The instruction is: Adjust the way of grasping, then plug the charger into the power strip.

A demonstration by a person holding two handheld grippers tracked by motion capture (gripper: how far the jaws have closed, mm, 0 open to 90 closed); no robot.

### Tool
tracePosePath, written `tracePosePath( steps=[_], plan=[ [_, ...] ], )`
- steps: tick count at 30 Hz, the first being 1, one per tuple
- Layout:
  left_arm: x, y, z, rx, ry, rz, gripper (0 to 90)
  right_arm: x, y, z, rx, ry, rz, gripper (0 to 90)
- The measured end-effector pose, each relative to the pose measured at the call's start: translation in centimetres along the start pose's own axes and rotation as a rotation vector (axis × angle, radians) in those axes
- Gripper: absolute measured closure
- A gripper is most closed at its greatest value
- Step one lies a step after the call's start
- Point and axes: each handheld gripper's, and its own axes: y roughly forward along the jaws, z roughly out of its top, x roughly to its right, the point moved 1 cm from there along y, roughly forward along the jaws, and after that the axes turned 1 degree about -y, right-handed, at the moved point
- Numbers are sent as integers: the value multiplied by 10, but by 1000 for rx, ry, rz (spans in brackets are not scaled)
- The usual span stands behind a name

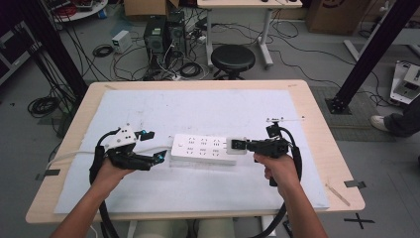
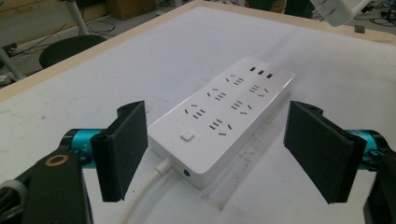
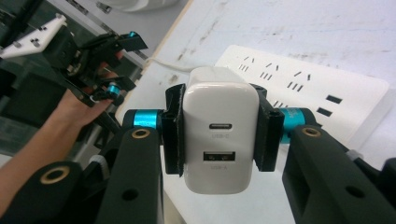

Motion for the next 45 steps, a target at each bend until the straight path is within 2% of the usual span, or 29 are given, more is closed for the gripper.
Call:
tracePosePath(
  steps=[13,19,21,23,27,32,33,34,37,45],
  plan=[
    [0,-11,-2,25,1,14,220,-5,-5,2,12,-44,-33,634],
    [-7,-17,-12,38,-46,62,220,-11,-8,11,26,-109,-64,634],
    [-7,-17,-12,38,-46,62,220,-12,-8,12,29,-117,-77,634],
    [-18,-24,-23,37,-78,99,219,-11,-6,19,25,-143,-97,634],
    [-23,-30,-30,48,-95,116,220,-11,-1,28,2,-180,-115,634],
    [-27,-30,-34,48,-94,116,220,-7,10,40,-64,-215,-153,634],
    [-27,-30,-34,48,-94,116,220,-7,10,40,-64,-215,-153,634],
    [-28,-30,-36,44,-97,113,219,-4,16,44,-97,-251,-179,634],
    [-28,-28,-38,40,-94,108,219,0,22,49,-149,-267,-213,635],
    [-32,-24,-39,40,-100,107,219,1,28,60,-186,-324,-214,634]
  ],
)
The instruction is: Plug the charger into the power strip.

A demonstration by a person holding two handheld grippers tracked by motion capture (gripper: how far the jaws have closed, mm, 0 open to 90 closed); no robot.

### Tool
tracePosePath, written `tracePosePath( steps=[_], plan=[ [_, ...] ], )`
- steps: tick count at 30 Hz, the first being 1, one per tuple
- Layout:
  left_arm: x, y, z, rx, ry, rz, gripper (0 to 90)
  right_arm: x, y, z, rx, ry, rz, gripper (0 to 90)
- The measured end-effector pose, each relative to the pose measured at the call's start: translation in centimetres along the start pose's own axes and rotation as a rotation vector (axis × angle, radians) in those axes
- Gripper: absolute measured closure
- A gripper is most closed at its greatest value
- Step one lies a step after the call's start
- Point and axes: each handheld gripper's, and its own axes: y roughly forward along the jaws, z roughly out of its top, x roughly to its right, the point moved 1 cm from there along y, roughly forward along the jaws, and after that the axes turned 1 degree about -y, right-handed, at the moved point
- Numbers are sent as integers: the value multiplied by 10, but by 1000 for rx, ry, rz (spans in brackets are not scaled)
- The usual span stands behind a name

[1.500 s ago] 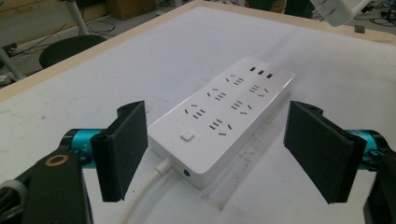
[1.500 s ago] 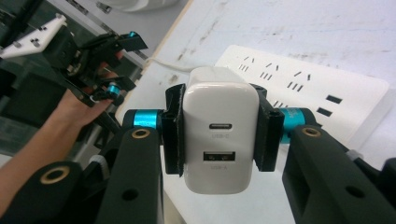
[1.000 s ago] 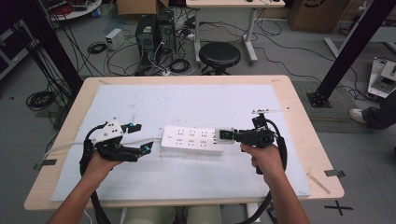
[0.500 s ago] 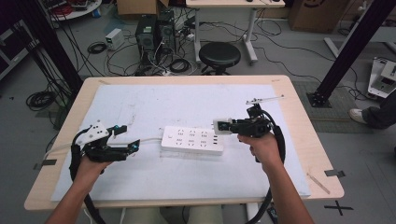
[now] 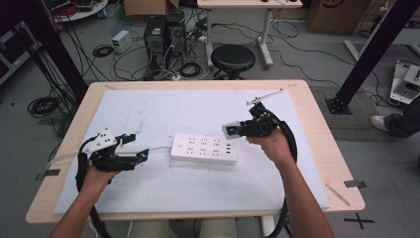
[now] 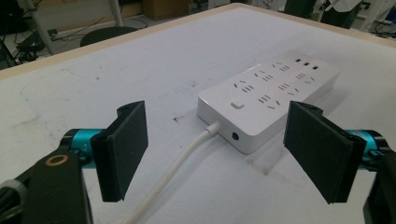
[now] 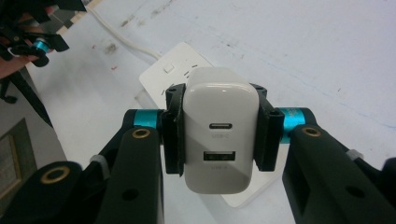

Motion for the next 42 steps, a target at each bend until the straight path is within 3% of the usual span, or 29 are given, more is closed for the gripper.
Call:
tracePosePath(
  steps=[8,9,12,19,33,34,40,42],
  plan=[
    [-1,0,1,7,2,3,219,-1,4,5,-39,-45,-7,634],
    [-2,-1,1,12,0,10,220,-1,8,10,-62,-81,-8,634],
    [-2,-1,0,12,-1,11,220,-2,13,16,-99,-121,-17,635],
    [-3,0,-1,10,-6,12,220,-1,26,27,-147,-180,-24,634],
    [-3,2,-4,-4,-3,17,220,5,41,33,-230,-240,-17,634],
    [-3,2,-4,-5,-7,18,219,5,46,34,-260,-266,-15,635],
    [-3,2,-4,-7,-3,20,220,4,54,37,-312,-306,-32,634],
    [-3,2,-5,-9,-3,20,220,5,58,38,-344,-345,-31,635]
  ],
)
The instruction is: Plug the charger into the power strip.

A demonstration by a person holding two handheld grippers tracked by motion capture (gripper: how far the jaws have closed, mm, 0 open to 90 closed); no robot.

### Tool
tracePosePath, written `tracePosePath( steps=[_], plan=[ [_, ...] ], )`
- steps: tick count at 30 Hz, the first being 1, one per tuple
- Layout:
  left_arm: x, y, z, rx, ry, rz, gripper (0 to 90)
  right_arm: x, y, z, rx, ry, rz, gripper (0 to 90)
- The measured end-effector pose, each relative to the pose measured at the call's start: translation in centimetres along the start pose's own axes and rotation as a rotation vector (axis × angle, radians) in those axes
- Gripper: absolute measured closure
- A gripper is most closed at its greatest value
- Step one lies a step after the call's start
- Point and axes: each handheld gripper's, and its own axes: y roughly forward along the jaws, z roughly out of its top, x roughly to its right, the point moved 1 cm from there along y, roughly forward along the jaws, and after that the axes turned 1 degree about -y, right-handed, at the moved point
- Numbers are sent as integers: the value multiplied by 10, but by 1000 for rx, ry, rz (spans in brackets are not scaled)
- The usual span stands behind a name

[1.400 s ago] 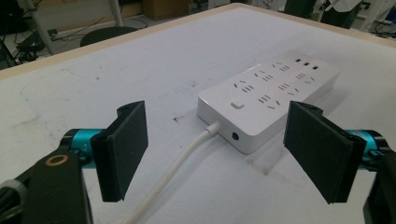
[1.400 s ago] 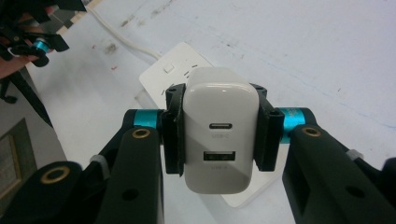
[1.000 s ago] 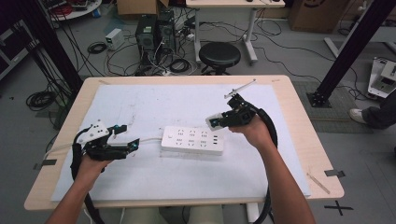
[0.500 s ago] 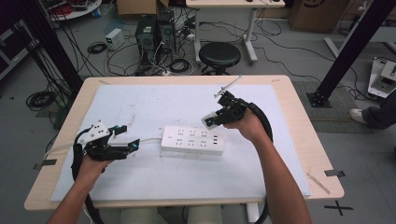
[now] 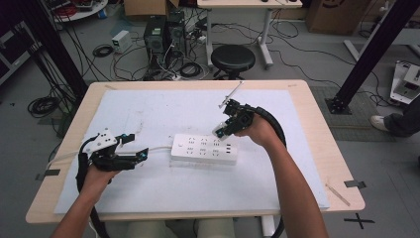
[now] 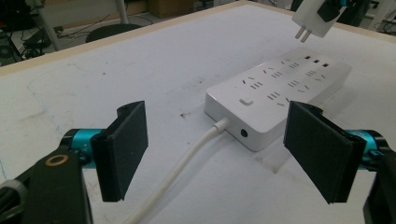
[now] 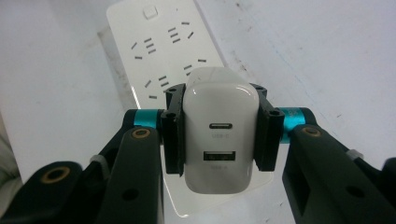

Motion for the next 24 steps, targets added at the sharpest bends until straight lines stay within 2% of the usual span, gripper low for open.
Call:
tracePosePath(
  steps=[1,3,5,8,13,14,15,24],
  plan=[
    [0,1,-1,0,-1,-1,219,0,3,0,-21,-28,-3,635],
    [1,2,-3,-3,-4,-4,220,0,4,0,-33,-32,-1,634],
    [1,2,-4,-4,-8,-5,219,0,10,1,-64,-64,-3,634],
    [0,2,-4,-5,-11,-4,220,-1,12,2,-74,-84,-2,635],
    [-1,1,-5,0,-14,-3,219,-2,17,7,-126,-139,-11,635],
    [-1,1,-5,0,-15,-2,220,-3,18,8,-136,-135,-13,634],
    [-2,0,-6,-2,-15,-3,220,-2,19,10,-149,-156,-15,635],
    [-3,-1,-9,1,-19,0,220,-4,28,12,-192,-188,-10,635]
  ],
)
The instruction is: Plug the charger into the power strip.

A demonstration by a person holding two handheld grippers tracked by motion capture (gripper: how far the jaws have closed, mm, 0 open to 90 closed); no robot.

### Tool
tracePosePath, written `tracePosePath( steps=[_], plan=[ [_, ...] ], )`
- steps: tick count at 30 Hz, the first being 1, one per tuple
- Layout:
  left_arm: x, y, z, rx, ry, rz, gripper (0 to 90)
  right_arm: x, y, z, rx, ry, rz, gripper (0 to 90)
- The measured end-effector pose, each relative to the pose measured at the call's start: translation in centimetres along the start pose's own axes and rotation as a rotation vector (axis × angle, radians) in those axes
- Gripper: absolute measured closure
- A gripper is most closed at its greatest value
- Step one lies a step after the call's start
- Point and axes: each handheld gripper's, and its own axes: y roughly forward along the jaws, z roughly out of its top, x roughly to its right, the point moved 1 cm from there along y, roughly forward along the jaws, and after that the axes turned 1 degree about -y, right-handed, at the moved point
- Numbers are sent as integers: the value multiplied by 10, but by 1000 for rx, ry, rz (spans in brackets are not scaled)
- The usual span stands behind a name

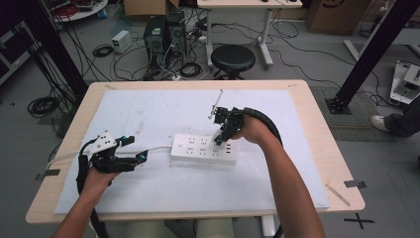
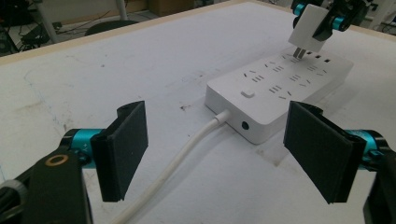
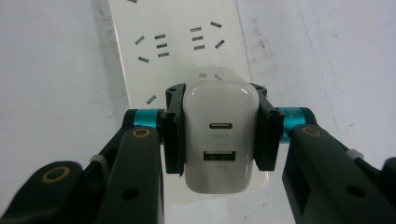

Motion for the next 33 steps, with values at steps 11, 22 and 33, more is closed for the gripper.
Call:
tracePosePath(
  steps=[11,22,33],
  plan=[
    [-1,0,-1,1,-13,2,216,-6,5,20,-127,-98,-35,636],
    [0,2,-1,0,-16,-7,216,-11,9,35,-213,-146,-58,637],
    [-2,3,-1,2,-25,-5,216,-11,19,39,-257,-173,-57,638]
  ],
)
